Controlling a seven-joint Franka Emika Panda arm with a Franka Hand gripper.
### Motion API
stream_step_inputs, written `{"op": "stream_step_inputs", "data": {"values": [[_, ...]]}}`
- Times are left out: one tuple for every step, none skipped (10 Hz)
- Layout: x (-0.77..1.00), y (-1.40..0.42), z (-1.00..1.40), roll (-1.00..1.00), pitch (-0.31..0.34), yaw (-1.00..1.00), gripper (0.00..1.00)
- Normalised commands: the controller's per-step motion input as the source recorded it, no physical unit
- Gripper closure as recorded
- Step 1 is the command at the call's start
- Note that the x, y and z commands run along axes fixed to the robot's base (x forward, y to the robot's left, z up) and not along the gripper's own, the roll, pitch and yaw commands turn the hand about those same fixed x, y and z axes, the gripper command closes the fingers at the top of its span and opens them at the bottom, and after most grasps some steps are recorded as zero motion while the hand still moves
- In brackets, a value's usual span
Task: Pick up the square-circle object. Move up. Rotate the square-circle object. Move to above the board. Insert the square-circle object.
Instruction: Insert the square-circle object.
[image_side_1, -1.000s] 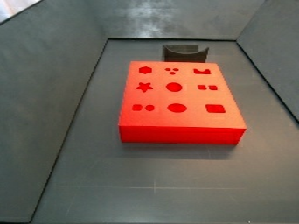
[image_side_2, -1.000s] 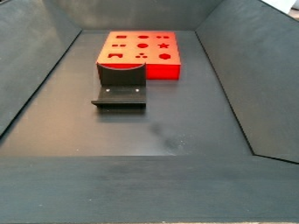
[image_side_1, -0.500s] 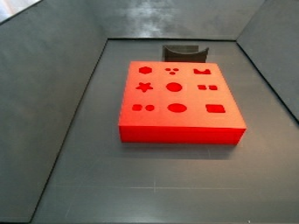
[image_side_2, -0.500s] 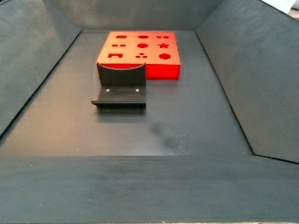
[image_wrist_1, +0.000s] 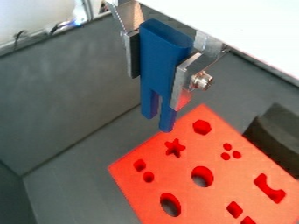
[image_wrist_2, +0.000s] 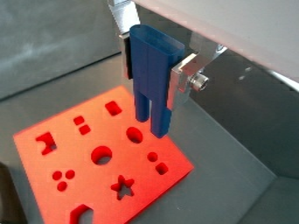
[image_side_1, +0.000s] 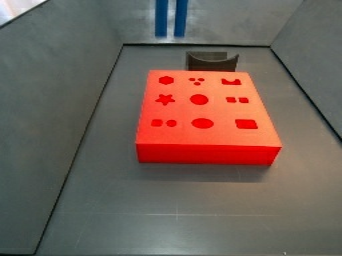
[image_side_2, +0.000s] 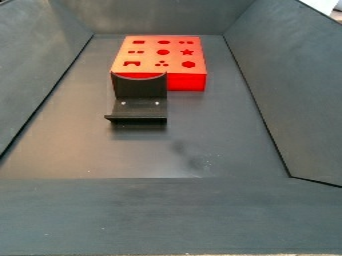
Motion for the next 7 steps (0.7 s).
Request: {"op": "stream_step_inputs", "data": {"values": [[0.10, 0.00, -1.00, 0.00, 0.000, 0.31, 1.00], [0.00, -0.09, -1.00, 0.01, 0.000, 0.00, 1.00], [0.00, -0.26, -1.00, 0.03, -0.023, -0.26, 1.00], [0.06, -0.37, -1.00, 0.04, -0.037, -0.56, 1.00], [0.05, -0.38, -1.00, 0.06, -0.057, -0.59, 1.00], [0.00, 0.00, -1.00, 0.14, -0.003, -0.29, 1.00], [-0.19, 0.11, -0.82, 0.26, -0.070, -0.03, 1.00]]}}
